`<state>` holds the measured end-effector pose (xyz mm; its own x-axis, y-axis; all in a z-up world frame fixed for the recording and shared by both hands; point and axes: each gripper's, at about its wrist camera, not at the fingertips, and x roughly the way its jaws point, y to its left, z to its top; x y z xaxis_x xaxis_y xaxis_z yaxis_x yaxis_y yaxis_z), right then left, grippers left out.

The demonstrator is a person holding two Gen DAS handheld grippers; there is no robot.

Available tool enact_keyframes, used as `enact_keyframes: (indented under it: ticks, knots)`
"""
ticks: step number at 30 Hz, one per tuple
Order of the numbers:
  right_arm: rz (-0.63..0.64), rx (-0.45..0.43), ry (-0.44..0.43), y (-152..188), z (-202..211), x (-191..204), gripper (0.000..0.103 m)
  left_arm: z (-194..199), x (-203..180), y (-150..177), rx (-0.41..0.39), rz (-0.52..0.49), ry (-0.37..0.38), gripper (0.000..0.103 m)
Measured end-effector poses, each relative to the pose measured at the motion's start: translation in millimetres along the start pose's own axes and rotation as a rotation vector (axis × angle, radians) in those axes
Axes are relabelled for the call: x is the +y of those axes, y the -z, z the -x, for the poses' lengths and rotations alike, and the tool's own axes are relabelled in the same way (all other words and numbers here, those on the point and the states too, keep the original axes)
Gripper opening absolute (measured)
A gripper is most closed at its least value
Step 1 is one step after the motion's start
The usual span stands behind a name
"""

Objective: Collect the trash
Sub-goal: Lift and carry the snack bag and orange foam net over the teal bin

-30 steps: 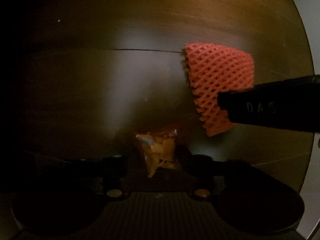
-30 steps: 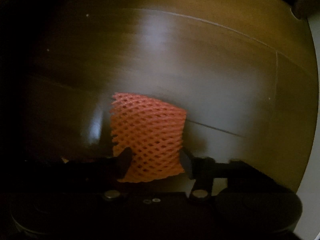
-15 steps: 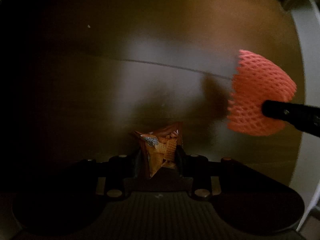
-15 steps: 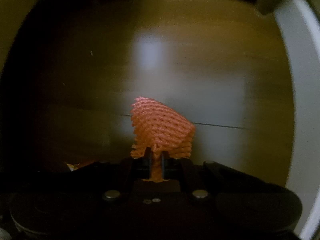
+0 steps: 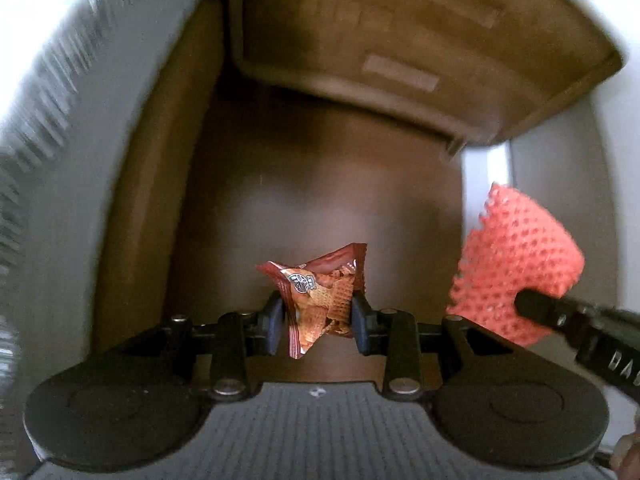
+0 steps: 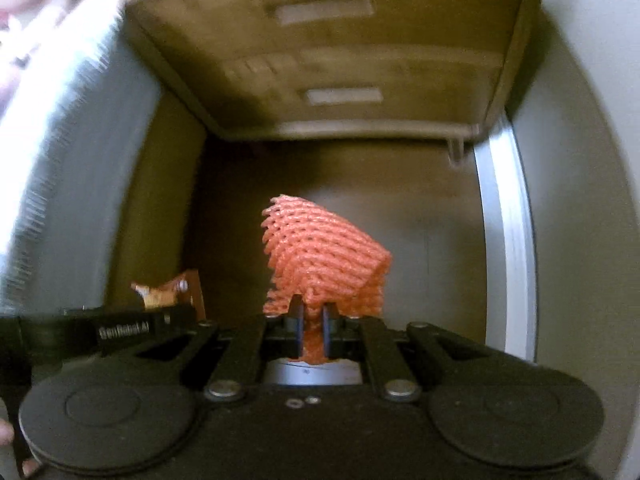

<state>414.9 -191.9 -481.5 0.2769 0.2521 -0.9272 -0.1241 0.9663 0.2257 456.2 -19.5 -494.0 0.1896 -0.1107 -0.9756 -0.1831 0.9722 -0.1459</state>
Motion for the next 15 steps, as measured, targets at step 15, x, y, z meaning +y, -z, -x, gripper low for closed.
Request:
enact_keyframes:
  ticks: [15]
  knots:
    - [0.098, -0.256, -0.020, -113, 266, 95, 0.007, 300, -6, -109, -0.267, -0.183, 0.071, 0.034]
